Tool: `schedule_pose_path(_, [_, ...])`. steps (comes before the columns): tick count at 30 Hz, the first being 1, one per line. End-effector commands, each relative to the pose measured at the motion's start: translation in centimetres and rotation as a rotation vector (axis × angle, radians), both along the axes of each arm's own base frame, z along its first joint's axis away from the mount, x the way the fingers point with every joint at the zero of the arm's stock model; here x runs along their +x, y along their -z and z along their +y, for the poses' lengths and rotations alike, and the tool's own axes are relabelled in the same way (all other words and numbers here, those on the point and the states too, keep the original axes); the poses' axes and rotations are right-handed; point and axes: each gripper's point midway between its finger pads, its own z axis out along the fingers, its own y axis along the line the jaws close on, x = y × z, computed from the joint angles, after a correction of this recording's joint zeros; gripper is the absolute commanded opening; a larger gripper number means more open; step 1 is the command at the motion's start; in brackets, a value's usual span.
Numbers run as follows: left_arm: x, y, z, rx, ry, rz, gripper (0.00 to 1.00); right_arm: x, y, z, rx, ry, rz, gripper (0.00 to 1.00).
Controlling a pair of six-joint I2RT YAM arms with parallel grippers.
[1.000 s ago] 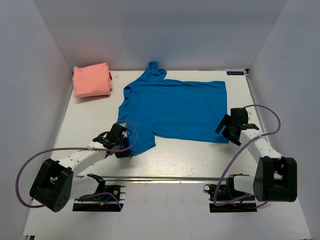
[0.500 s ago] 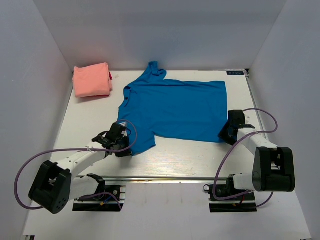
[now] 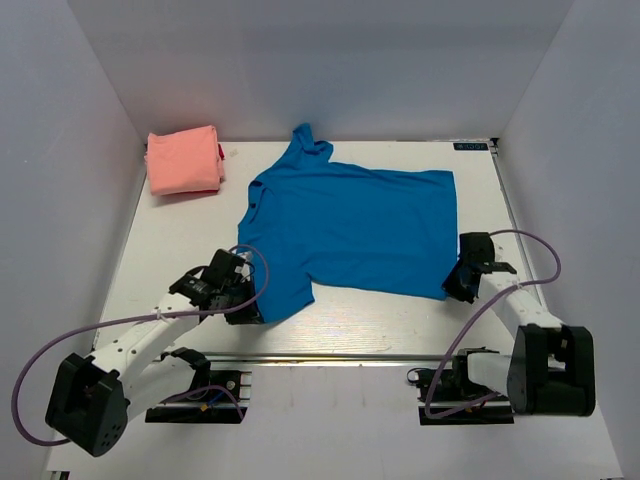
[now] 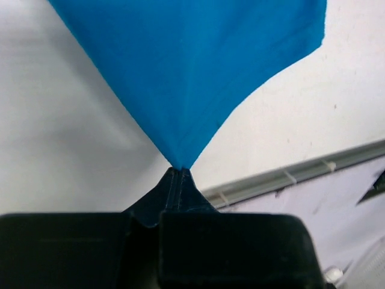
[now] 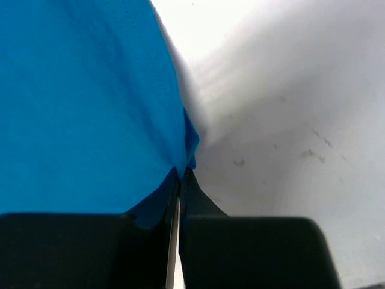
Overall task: Fold and stack the t-shirts
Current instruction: Grap the side of the flattened tshirt closest away from the robot with both arms, then fold the flattened tshirt in 1/3 of the way
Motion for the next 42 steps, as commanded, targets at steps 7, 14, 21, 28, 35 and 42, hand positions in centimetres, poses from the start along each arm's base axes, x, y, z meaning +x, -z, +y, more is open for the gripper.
schedule_pose_path(7, [-1.7, -2.9, -1.2, -0.085, 0.070, 0.036, 0.00, -2.6, -1.7, -0.2, -0.013, -0.023, -0.013, 0.00])
schedule_pose_path(14, [5.7, -8.6, -4.6, -0.182, 0.093, -0.250, 0.00, 0.5, -3.2, 0.3, -0.002, -0.071, -0.065, 0.00])
schedule_pose_path(21, [12.7, -12.1, -7.2, -0.216, 0.095, -0.414, 0.00, 4.7, -5.9, 0.7, -0.001, -0.109, -0.128, 0.00])
schedule_pose_path(28, [19.5, -13.8, -6.6, -0.076, 0.002, -0.529, 0.00, 7.9, -7.0, -0.2, -0.048, -0.098, -0.117, 0.00])
schedule_pose_path(35, [24.0, -16.5, -5.9, 0.048, 0.010, -0.694, 0.00, 10.6, -7.2, -0.6, -0.082, -0.106, -0.098, 0.00])
schedule_pose_path(42, [26.4, -17.5, -4.8, 0.141, 0.014, -0.796, 0.00, 13.1, -8.7, -1.1, -0.120, -0.109, -0.130, 0.00])
